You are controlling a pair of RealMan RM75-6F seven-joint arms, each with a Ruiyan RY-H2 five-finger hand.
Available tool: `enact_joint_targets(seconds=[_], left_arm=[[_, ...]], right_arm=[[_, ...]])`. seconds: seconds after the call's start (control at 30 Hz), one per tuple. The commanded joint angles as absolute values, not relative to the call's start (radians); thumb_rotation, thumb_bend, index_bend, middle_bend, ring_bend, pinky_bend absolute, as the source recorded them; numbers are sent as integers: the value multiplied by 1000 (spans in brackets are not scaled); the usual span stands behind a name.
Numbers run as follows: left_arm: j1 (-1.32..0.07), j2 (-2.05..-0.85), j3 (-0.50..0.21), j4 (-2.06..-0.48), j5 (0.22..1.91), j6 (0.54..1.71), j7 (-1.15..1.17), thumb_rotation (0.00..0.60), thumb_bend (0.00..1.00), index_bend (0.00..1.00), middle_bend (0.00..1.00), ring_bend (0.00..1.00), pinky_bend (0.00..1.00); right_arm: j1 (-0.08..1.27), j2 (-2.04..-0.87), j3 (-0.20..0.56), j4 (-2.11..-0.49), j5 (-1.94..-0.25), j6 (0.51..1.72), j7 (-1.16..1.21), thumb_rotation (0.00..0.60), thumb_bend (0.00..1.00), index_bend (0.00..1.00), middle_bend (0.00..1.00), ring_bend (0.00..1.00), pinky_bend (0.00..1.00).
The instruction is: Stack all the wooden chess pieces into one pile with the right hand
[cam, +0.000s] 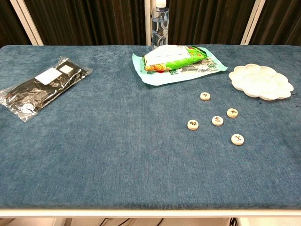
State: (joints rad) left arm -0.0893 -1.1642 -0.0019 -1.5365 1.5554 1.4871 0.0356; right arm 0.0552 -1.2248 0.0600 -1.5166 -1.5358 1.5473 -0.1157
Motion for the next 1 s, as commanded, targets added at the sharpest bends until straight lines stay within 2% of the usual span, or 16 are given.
enact_joint_targets(seconds=[0.03, 0.43, 0.6, 0.77, 0.87, 1.0], left_arm=[[-89, -1164, -2, -1537, 1555, 1487, 35, 600, 228, 46, 0, 0, 0], [-91, -1158, 3, -1544, 1564, 1486, 34, 600, 228, 46, 0, 0, 0], [-91, -1157, 0, -1543, 1559, 1486, 17, 600, 228, 47, 0, 0, 0], [-95, -1156, 3, -1546, 1561, 1476, 27, 600, 228, 46, 0, 0, 0], [-89, -1153, 3, -1553, 1570, 1494, 29, 600, 228, 47, 0, 0, 0], [-85, -1145, 2, -1554, 1563, 1497, 22, 600, 229, 46, 0, 0, 0]], right_arm=[[56, -1225, 60, -1517, -1537, 1547, -116, 600, 34, 0, 0, 0, 0], [84, -1226, 59, -1541, -1563, 1518, -152, 600, 35, 0, 0, 0, 0], [139, -1200, 77, -1625, -1605, 1477, -239, 600, 33, 0, 0, 0, 0], [243, -1172, 110, -1742, -1600, 1336, -326, 600, 35, 0, 0, 0, 0], [330, -1175, 134, -1798, -1553, 1197, -363, 600, 40, 0, 0, 0, 0], [431, -1220, 172, -1787, -1462, 1056, -443, 600, 51, 0, 0, 0, 0]])
